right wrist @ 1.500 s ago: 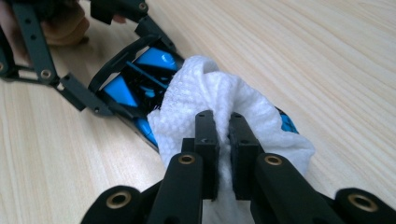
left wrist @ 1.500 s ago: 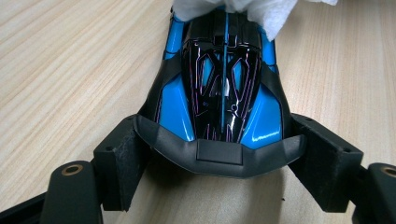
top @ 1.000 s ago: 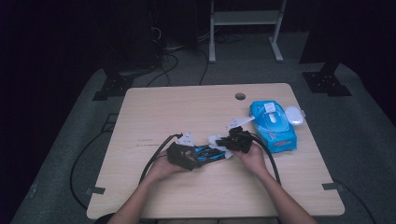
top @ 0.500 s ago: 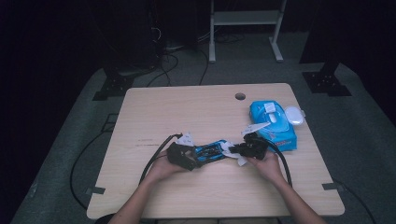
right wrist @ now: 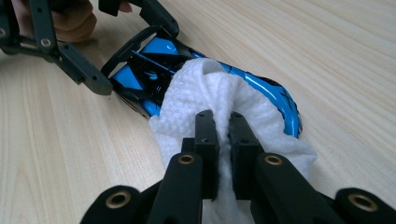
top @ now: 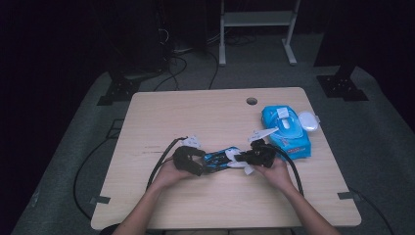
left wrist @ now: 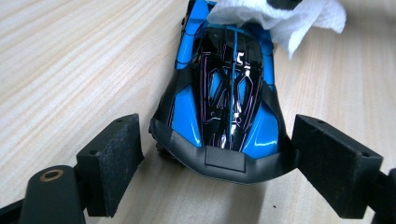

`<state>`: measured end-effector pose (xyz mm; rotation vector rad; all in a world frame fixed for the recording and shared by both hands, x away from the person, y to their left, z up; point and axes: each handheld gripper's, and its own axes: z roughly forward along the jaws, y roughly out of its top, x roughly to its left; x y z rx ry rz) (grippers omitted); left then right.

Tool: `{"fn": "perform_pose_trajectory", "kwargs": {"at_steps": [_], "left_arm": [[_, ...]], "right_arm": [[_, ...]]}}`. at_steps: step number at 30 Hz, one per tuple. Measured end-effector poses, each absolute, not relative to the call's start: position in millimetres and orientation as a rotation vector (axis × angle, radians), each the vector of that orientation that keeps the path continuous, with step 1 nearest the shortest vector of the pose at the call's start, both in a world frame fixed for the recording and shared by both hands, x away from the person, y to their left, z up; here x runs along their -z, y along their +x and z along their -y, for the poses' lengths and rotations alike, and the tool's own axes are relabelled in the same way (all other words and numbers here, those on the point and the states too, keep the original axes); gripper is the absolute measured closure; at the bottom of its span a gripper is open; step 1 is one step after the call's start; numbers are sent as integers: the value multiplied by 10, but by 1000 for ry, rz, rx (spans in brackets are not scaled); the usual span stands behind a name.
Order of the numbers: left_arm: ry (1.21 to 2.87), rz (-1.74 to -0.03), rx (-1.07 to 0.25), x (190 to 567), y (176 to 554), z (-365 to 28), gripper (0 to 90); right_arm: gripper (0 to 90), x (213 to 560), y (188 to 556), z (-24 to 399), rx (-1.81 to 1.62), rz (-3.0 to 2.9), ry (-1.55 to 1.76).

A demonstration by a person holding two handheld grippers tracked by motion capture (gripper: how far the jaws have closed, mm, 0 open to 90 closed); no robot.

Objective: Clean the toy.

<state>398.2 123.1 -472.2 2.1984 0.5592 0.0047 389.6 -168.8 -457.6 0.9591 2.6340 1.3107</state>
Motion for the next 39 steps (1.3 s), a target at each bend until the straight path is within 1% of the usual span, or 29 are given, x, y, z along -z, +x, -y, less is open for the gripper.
{"fn": "perform_pose_trajectory", "kwargs": {"at_steps": [3,8,10,11,13,15,18,22,25,30,31,32,33,34,35,39], "left_arm": [[2165,-576,40,4714,4014,-1262,168],[2146,-581,73,4705,4034,-1289,175],[2127,-588,76,4689,4040,-1312,206],[2117,-595,73,4686,4044,-1319,207],[2128,-621,72,4691,4051,-1328,231],[2120,-646,98,4705,4061,-1330,241],[2126,-677,107,4708,4066,-1320,241],[2127,-714,163,4738,4067,-1272,261],[2127,-732,185,4743,4079,-1273,256],[2128,-718,163,4742,4059,-1273,258],[2135,-695,130,4728,4036,-1262,259],[2135,-695,130,4728,4036,-1262,260],[2139,-655,71,4706,4001,-1255,265],[2139,-655,71,4706,4001,-1255,294],[2147,-629,32,4685,3967,-1252,296],[2147,-614,-2,4677,3933,-1242,299]], "right_arm": [[839,4580,3891,1685,-1312,-2633,953],[839,4600,3878,1701,-1334,-2619,955],[840,4607,3875,1707,-1342,-2612,952],[840,4606,3876,1706,-1341,-2613,951],[840,4602,3876,1702,-1336,-2616,951],[840,4602,3876,1702,-1336,-2618,948],[840,4602,3874,1698,-1333,-2616,937],[840,4605,3861,1696,-1336,-2610,941],[840,4605,3860,1697,-1333,-2609,933],[840,4601,3849,1694,-1329,-2606,933],[840,4601,3843,1693,-1329,-2604,936],[840,4598,3837,1691,-1324,-2604,932],[840,4597,3833,1690,-1322,-2604,930],[840,4597,3830,1693,-1317,-2597,921],[841,4597,3828,1695,-1315,-2599,914],[841,4599,3813,1701,-1321,-2596,925]]}}
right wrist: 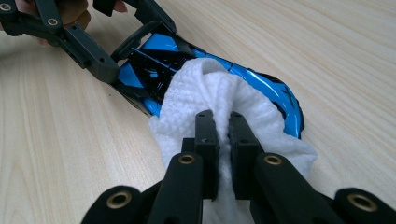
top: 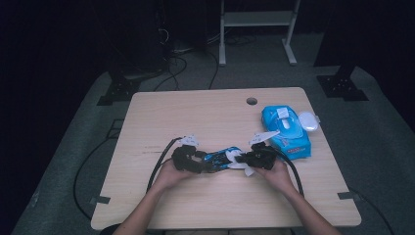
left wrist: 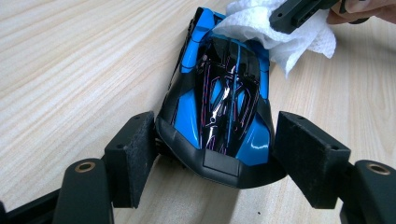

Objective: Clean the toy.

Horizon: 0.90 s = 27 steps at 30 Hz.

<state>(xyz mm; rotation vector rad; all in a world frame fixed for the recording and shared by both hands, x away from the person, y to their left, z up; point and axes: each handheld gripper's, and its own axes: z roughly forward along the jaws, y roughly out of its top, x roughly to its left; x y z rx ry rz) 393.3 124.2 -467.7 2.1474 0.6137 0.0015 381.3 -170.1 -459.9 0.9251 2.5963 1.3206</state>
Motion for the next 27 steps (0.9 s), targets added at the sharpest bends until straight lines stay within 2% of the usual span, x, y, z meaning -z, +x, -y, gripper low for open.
{"fn": "perform_pose_trajectory", "kwargs": {"at_steps": [8,15,17,18,19,27], "left_arm": [[2141,-647,57,4687,3982,-1265,303],[2135,-633,48,4682,3975,-1268,314],[2143,-622,19,4663,3951,-1274,329],[2133,-612,-45,4650,3929,-1305,457],[2136,-600,-43,4656,3923,-1308,478],[2149,-596,-73,4642,3891,-1281,468]], "right_arm": [[839,4537,3878,1655,-1251,-2650,904],[839,4504,3981,1671,-1268,-2669,939],[838,4560,3969,1656,-1267,-2678,926],[839,4568,3958,1664,-1276,-2669,931],[839,4570,3952,1676,-1289,-2672,937],[842,4610,3872,1687,-1308,-2610,906]]}}
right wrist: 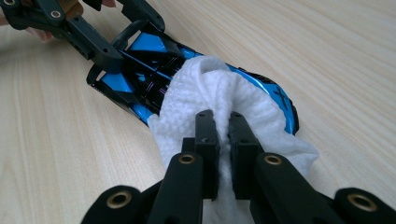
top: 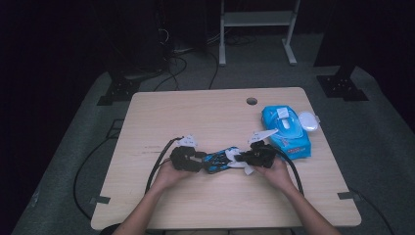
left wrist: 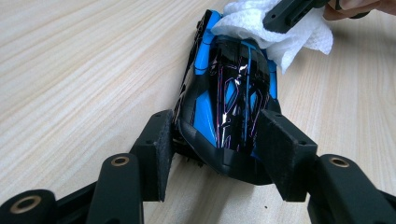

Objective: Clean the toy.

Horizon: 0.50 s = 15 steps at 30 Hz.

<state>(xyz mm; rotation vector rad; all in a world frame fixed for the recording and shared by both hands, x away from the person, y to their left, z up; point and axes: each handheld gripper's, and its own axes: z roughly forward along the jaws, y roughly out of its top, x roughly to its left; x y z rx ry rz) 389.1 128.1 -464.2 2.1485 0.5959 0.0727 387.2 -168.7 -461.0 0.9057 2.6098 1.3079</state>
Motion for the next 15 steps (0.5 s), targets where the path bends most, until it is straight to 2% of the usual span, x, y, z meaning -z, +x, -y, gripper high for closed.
{"fn": "perform_pose_trajectory", "kwargs": {"at_steps": [15], "left_arm": [[2174,-495,-237,4606,3721,-1228,462]], "right_arm": [[847,4624,3728,1693,-1300,-2557,831]]}}
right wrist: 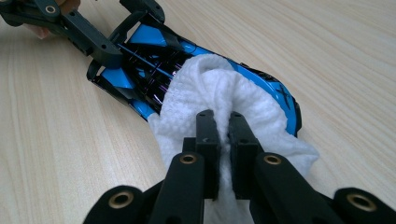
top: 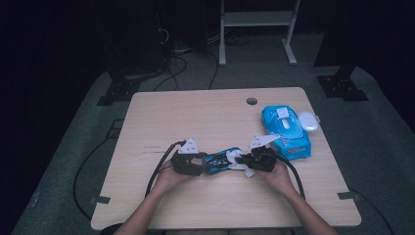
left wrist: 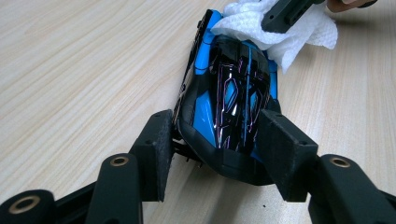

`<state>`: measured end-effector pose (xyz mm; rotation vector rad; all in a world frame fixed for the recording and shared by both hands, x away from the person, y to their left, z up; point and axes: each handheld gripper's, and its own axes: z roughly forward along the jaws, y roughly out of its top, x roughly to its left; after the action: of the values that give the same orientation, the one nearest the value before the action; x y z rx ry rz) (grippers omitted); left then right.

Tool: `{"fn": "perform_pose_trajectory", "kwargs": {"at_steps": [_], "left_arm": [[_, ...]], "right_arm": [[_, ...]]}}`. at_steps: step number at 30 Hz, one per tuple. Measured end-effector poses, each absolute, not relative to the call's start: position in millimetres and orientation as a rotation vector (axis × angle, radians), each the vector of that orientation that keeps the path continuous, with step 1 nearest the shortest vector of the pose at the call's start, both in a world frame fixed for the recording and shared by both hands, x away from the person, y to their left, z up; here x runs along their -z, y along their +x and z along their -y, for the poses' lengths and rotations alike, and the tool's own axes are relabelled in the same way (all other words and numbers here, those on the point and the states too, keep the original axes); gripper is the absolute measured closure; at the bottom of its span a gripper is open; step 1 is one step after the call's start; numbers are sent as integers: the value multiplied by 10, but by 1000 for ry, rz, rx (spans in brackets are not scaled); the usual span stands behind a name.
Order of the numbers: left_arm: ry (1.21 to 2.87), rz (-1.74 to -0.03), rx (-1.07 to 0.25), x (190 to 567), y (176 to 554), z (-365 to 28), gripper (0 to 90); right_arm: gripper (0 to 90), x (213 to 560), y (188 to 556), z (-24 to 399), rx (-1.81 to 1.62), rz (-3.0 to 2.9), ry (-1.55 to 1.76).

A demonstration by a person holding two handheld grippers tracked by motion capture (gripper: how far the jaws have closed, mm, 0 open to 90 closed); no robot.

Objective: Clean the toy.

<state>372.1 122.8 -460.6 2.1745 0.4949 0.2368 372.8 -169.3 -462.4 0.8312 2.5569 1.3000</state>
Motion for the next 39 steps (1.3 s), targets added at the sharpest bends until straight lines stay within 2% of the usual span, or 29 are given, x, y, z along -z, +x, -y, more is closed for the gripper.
{"fn": "perform_pose_trajectory", "kwargs": {"at_steps": [5,8,15,20,24,27,35,36,39], "left_arm": [[2173,-506,-229,4610,3729,-1219,449],[2188,-512,-272,4606,3723,-1212,439],[2179,-594,-203,4614,3783,-1231,428],[2171,-719,-103,4610,3835,-1251,376],[2159,-783,5,4609,3873,-1265,446],[2165,-773,-38,4592,3863,-1263,513],[2187,-673,-197,4554,3712,-1215,526],[2206,-612,-274,4542,3647,-1193,525],[2208,-571,-346,4542,3572,-1178,525]], "right_arm": [[849,4633,3703,1690,-1299,-2541,818],[851,4640,3697,1684,-1294,-2529,815],[854,4655,3683,1662,-1296,-2516,812],[854,4652,3671,1659,-1289,-2519,803],[854,4650,3666,1655,-1280,-2518,794],[854,4647,3659,1651,-1274,-2516,795],[852,4635,3590,1654,-1254,-2503,773],[851,4629,3564,1658,-1247,-2500,764],[850,4618,3545,1668,-1242,-2509,761]]}}
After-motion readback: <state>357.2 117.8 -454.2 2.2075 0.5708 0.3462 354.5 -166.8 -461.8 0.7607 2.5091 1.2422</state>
